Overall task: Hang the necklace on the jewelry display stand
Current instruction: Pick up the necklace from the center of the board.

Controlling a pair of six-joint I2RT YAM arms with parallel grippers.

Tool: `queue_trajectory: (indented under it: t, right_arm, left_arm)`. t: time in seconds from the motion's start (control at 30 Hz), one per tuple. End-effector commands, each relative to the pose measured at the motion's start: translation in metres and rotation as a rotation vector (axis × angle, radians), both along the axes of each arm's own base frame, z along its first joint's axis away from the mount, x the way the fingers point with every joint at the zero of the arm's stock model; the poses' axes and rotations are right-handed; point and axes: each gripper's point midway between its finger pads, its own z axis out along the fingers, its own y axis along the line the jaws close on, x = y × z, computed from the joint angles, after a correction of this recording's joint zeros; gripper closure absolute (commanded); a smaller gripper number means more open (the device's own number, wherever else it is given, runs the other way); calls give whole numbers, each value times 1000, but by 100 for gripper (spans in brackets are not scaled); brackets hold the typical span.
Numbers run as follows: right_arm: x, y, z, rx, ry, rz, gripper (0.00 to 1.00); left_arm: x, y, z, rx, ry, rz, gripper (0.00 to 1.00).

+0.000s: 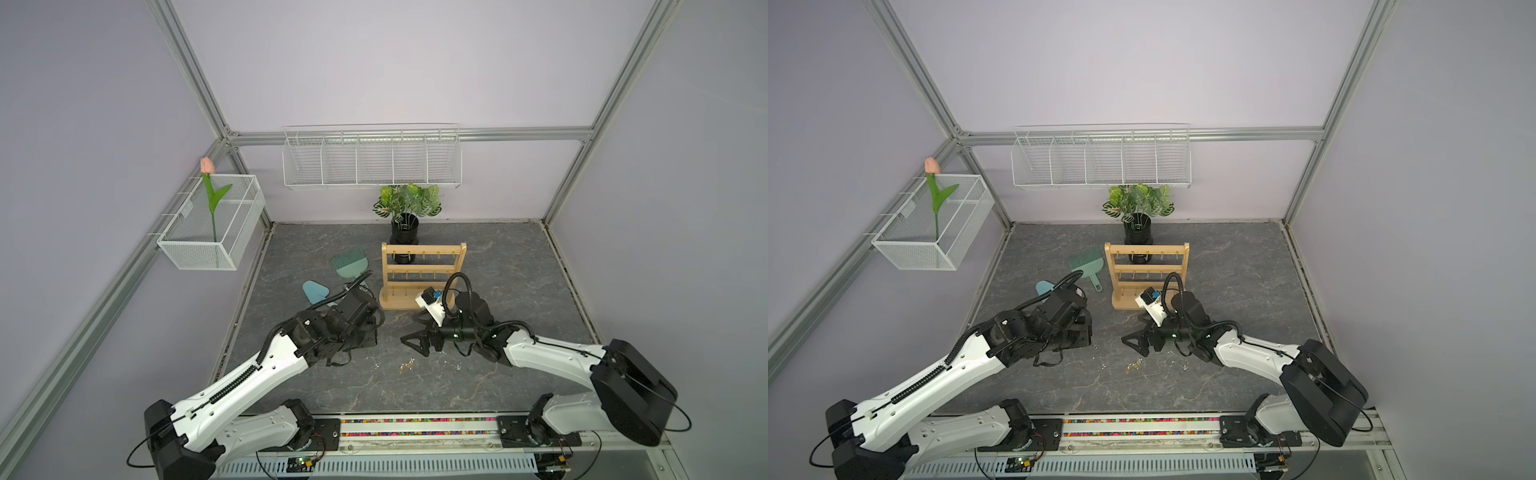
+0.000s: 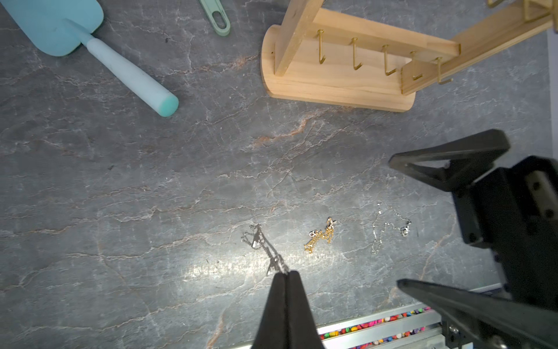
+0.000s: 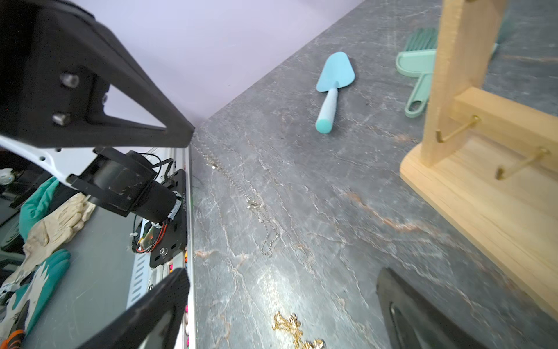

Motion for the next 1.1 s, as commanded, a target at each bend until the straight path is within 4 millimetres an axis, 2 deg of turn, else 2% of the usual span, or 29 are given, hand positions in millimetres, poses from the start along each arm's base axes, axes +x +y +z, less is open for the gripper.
queue_trajectory:
  t: [0.0,0.27,0.47,0.7,1.07]
  right_arm:
    - [-10,19,23,101,-132,103,0]
    - [-4,41,22,133,-171,125,1]
    - [1,52,22,159,-189,145,3]
    - [-7,63,25,186,-200,208,9]
    - [-12,75,20,205,-223,243,18]
  left_arm:
    - [2,2,22,-4,-46,-14,100]
    - [5,-4,53,-41,-88,-42,100]
    - [6,-6,67,-37,-106,-62,100]
    - [7,-8,88,-52,-133,-78,100]
    - [9,-12,106,-64,-153,-96,100]
